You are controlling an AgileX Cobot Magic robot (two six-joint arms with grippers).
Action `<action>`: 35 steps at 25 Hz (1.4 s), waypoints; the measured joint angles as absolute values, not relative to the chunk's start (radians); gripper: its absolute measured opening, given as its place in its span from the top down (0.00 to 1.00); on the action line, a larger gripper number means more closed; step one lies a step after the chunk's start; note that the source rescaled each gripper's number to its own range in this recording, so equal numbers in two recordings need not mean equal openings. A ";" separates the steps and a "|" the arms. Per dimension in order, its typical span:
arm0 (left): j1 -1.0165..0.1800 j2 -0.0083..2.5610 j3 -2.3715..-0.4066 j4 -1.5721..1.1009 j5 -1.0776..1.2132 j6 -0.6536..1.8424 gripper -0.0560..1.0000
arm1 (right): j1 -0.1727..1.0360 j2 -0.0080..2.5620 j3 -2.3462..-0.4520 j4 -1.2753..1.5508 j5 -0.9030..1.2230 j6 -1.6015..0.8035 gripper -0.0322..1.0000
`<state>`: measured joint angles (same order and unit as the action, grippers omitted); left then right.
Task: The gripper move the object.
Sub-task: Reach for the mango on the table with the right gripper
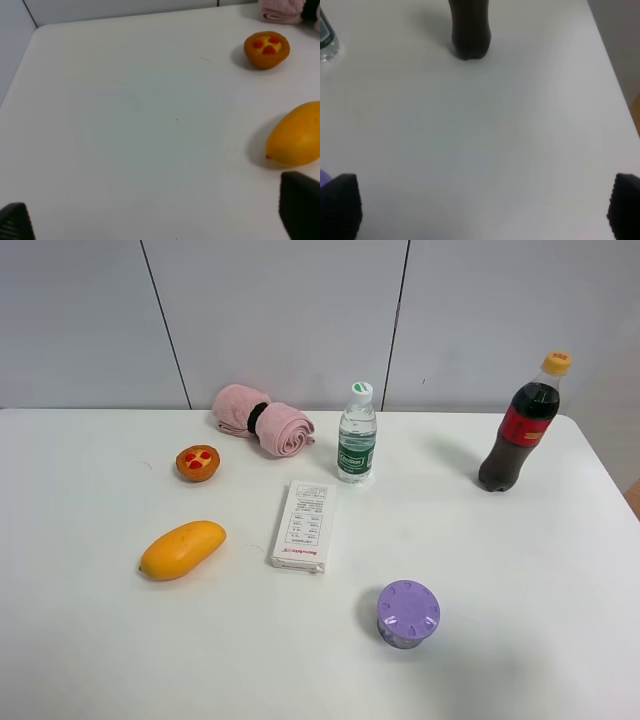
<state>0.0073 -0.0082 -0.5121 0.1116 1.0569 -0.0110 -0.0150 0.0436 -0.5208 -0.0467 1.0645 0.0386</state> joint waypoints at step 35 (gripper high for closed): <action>0.007 -0.008 -0.512 0.112 1.057 -0.010 0.00 | 0.003 1.301 -1.400 0.308 0.994 -0.228 0.00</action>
